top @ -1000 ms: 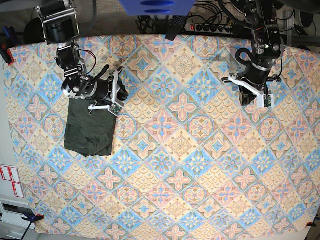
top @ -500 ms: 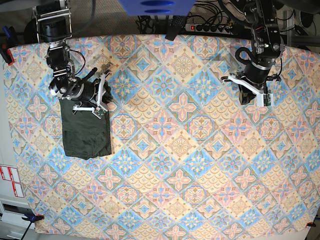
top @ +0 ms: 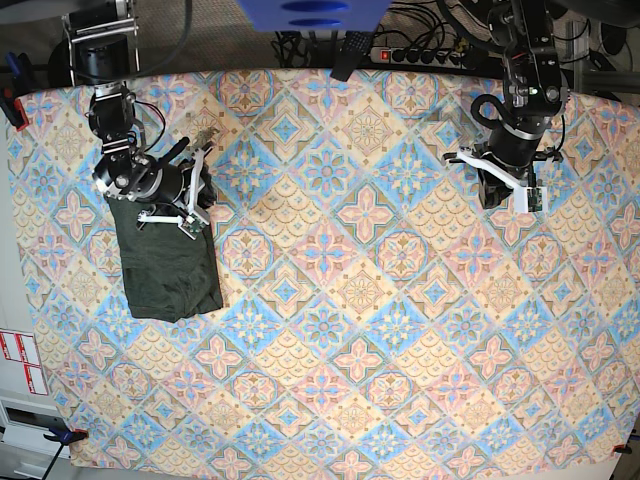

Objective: Fold the T-shirt properly

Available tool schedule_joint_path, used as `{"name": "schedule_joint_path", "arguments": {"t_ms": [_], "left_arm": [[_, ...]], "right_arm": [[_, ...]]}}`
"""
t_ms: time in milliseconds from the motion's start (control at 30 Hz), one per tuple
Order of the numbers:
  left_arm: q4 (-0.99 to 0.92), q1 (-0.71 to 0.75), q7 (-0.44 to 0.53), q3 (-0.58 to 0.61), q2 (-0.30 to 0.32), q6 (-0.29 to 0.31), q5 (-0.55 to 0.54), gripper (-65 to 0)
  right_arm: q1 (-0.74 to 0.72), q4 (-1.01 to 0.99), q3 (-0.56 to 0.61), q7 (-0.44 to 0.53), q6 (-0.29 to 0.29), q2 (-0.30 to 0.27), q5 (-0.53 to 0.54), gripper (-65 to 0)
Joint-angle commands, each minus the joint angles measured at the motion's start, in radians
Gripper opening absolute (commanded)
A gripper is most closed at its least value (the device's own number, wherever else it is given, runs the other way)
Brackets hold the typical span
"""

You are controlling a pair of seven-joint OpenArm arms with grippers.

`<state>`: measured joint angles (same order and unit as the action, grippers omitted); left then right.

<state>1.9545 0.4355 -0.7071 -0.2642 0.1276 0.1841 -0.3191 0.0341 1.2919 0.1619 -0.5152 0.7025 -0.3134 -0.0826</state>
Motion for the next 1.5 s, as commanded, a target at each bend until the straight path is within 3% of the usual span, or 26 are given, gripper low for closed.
{"name": "schedule_joint_path", "arguments": {"t_ms": [0,267,467,600,833,1033,1467], "left_arm": [[0.021,0.003,0.02,-0.002,0.005,0.002,-0.008,-65.0],[0.055,0.036,0.02,-0.002,0.005,0.004,-0.008,-65.0],[0.078,0.087,0.02,-0.004,0.011,0.005,-0.01,-65.0],[0.093,0.148,0.02,-0.008,0.014,0.007,-0.01,-65.0],[0.115,0.28,0.024,-0.008,0.027,0.007,-0.01,-65.0],[0.115,0.388,0.025,-0.008,0.028,0.008,-0.01,-65.0],[0.108,0.572,0.025,-0.001,0.028,0.008,-0.008,-65.0]], "right_arm": [[-0.007,0.025,0.0,-0.018,-0.004,-0.007,-0.015,-60.6],[0.083,0.254,-0.008,-0.024,-0.004,-0.005,-0.007,-60.6],[0.186,0.467,-0.015,-0.081,-0.004,-0.005,-0.006,-60.6],[0.3,0.573,-0.112,-0.112,-0.004,-0.002,-0.006,-60.6],[0.458,0.608,-0.284,-0.112,-0.004,0.075,-0.007,-60.7],[0.614,0.664,-0.367,-0.107,-0.004,0.081,-0.006,-65.0],[0.811,0.654,-0.555,-0.115,-0.004,0.081,0.323,-65.0]]}}
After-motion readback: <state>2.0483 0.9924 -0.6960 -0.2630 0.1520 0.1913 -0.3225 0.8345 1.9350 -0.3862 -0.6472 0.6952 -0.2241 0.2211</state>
